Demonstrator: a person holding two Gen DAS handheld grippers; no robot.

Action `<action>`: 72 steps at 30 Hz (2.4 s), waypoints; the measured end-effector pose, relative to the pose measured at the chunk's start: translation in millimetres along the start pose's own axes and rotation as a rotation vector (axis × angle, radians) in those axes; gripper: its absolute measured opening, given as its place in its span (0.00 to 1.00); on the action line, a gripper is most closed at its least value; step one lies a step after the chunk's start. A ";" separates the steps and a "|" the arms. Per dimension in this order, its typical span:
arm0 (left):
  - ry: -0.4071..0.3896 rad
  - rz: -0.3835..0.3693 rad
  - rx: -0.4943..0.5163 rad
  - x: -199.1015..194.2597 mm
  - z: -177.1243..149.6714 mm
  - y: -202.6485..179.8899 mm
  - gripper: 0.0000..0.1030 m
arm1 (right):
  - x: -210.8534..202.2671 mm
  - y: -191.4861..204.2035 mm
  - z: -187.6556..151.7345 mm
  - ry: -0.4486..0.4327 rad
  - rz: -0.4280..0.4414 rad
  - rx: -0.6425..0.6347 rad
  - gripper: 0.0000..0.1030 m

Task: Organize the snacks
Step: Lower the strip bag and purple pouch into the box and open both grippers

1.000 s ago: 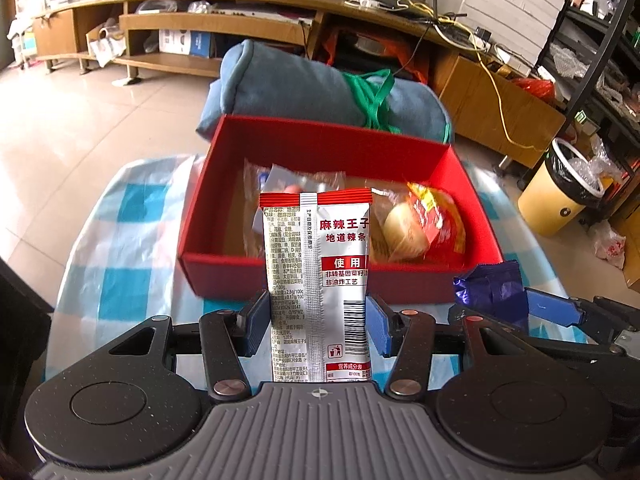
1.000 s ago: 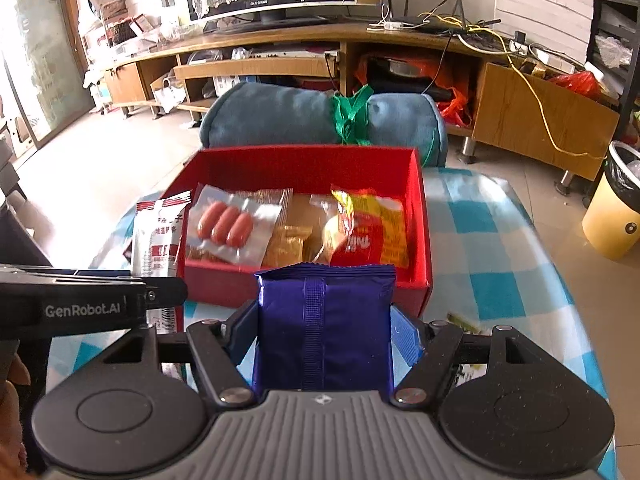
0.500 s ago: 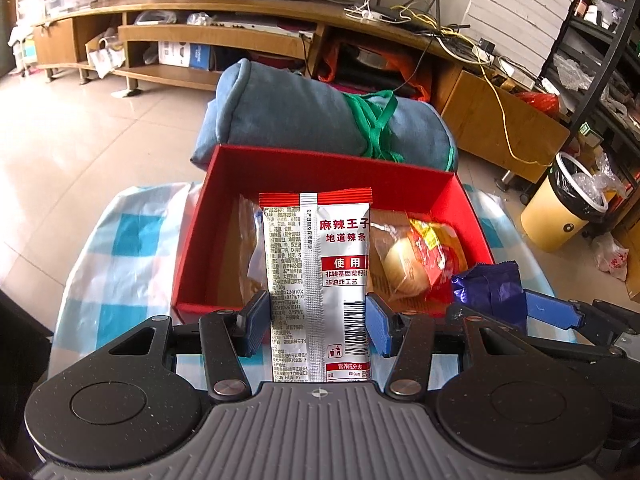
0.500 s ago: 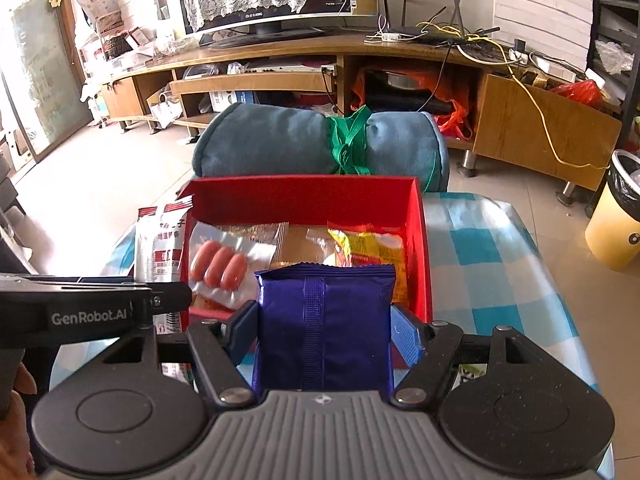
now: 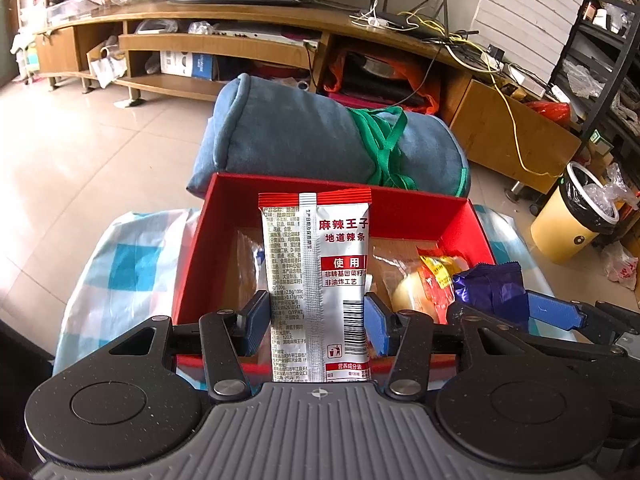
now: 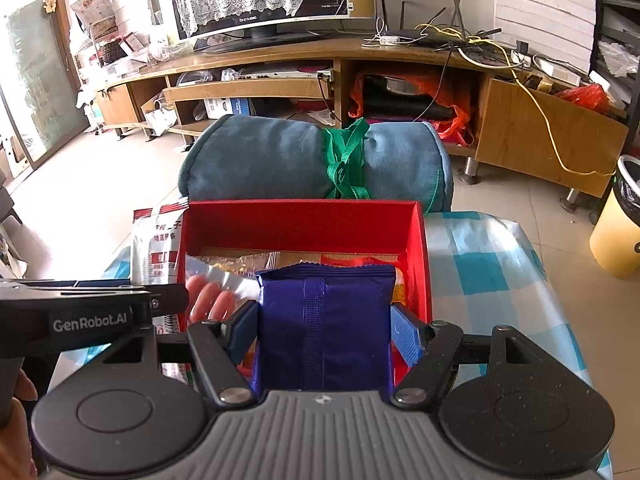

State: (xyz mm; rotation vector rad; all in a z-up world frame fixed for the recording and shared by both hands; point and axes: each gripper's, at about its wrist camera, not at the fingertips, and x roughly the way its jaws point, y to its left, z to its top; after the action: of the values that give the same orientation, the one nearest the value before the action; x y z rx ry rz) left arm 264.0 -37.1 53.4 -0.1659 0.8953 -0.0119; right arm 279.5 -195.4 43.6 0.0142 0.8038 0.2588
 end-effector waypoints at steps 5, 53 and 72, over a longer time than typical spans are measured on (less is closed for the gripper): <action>0.003 0.016 -0.002 9.2 6.9 0.0 0.55 | 15.0 -1.7 8.2 0.010 -0.002 -0.002 0.63; -0.003 0.072 0.009 44.0 32.1 -10.3 0.73 | 71.8 -25.0 36.9 0.032 -0.050 0.076 0.68; -0.034 0.029 0.022 17.7 19.1 -13.8 0.76 | 34.8 -25.3 22.0 0.019 -0.059 0.064 0.70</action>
State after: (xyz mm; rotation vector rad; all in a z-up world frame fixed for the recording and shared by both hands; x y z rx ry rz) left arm 290.8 -49.4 53.4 -0.1325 0.8637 0.0079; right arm 323.9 -209.9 31.4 0.0483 0.8304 0.1773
